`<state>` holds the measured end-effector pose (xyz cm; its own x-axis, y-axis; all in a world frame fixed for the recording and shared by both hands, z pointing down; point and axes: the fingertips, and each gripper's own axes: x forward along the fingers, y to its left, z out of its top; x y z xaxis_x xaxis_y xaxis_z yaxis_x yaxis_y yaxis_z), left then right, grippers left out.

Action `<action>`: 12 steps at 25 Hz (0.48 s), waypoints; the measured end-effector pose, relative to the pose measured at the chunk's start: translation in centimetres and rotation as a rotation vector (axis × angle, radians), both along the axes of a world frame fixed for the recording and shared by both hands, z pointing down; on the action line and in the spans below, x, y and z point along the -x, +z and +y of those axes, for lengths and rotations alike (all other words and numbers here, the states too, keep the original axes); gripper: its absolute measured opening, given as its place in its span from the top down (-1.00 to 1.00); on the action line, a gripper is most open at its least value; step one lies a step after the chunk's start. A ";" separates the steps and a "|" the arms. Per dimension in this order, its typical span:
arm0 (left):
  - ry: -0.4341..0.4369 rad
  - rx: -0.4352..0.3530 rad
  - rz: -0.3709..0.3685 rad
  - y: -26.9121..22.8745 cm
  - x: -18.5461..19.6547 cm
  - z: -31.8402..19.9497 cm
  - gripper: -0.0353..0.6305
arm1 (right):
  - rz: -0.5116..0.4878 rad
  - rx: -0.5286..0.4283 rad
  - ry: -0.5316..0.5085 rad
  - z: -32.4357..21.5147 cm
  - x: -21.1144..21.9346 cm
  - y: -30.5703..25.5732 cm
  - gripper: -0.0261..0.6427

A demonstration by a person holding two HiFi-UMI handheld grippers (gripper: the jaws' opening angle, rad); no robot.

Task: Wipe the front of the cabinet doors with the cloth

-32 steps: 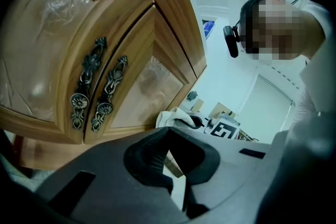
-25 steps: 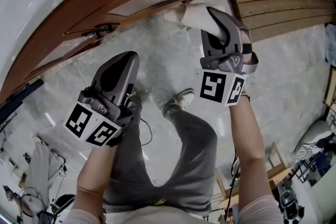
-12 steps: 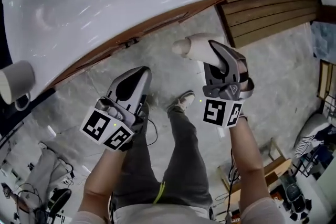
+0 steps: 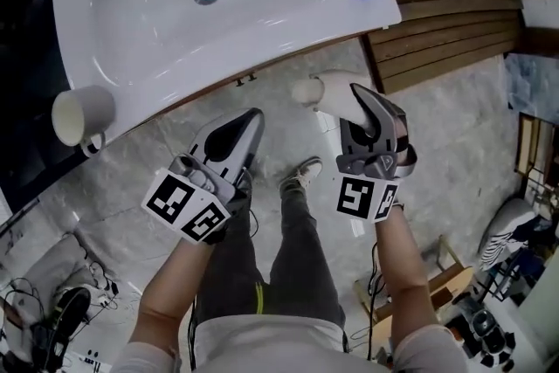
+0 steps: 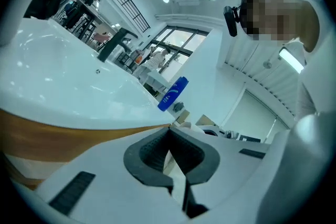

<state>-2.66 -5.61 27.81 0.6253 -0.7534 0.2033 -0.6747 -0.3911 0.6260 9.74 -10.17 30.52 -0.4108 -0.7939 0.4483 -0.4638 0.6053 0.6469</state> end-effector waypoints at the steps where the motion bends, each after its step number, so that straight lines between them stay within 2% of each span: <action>1: -0.005 -0.006 0.001 -0.9 0.4 0.0 0.85 | 0.003 -0.002 0.000 0.2 0.3 -0.6 0.71; 6: -0.005 -0.037 -0.004 -6.3 1.4 0.4 0.85 | -0.004 0.009 0.026 1.2 0.5 -5.3 0.71; 12: -0.014 -0.057 -0.001 -12.0 1.8 1.2 0.84 | -0.058 0.020 0.055 3.1 1.7 -11.9 0.71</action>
